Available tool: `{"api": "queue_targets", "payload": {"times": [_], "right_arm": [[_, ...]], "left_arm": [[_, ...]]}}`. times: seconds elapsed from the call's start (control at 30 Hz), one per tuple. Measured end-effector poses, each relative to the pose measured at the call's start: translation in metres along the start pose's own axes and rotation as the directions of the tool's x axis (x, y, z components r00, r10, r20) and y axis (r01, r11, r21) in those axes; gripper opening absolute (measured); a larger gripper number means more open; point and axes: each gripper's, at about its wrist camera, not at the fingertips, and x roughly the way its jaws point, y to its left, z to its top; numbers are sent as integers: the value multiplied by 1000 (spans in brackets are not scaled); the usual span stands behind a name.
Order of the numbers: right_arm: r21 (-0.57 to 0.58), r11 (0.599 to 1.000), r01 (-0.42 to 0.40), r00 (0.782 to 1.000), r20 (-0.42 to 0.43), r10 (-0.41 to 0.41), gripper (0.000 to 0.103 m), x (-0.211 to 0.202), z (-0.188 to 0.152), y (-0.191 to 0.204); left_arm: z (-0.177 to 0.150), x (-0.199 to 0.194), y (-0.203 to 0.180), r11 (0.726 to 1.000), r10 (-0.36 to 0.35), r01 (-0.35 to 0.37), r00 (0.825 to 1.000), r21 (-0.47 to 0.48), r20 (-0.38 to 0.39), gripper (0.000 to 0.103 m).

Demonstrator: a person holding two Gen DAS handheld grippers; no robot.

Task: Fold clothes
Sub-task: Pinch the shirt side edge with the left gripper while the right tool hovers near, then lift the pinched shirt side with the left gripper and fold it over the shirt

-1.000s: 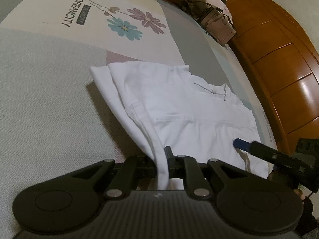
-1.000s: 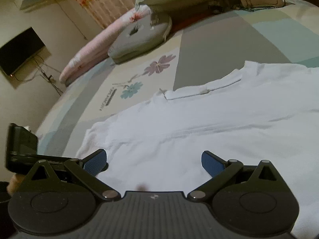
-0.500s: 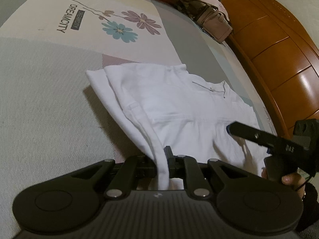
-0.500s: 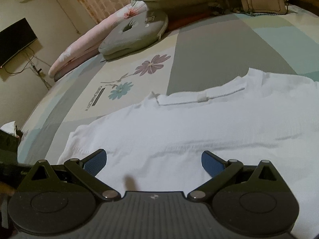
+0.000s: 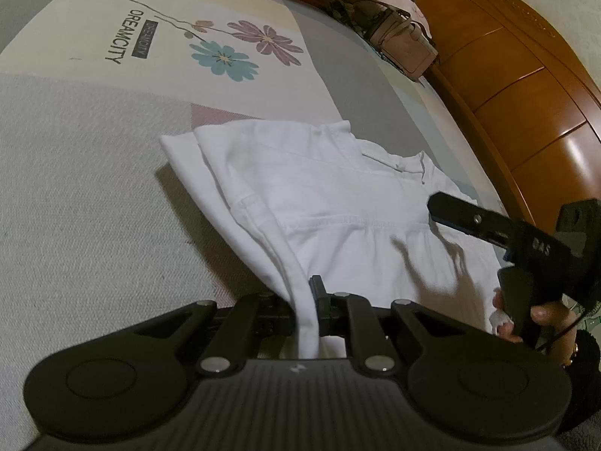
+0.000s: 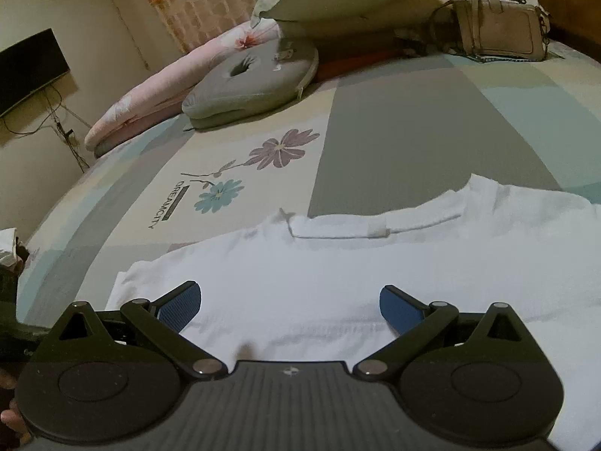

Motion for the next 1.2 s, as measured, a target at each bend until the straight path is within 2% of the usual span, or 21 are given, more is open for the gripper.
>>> {"api": "queue_targets", "payload": {"times": [0.23,0.43,0.67,0.77,0.93,1.2], "right_arm": [[-17,999,28,1000,-8,-28,103,20,9,-2],[3,1000,-8,1000,7,8,103,-12,6,3],[32,998,-60,996,-71,62,103,-39,-27,9],[71,996,-47,991,-120,56,103,-38,-41,7],[72,997,-30,991,-126,39,103,-53,-59,13],[79,997,0,981,-191,15,103,-81,-97,27]], "left_arm": [[1,0,-2,1000,14,-14,1000,13,1,12],[2,1,-4,1000,25,-25,1000,13,-1,12],[2,2,-8,999,51,-51,999,8,3,12],[2,2,-8,998,58,-58,998,9,10,13],[0,1,-10,997,71,-71,997,12,26,13],[-1,1,-11,996,87,-87,996,5,36,13]]}}
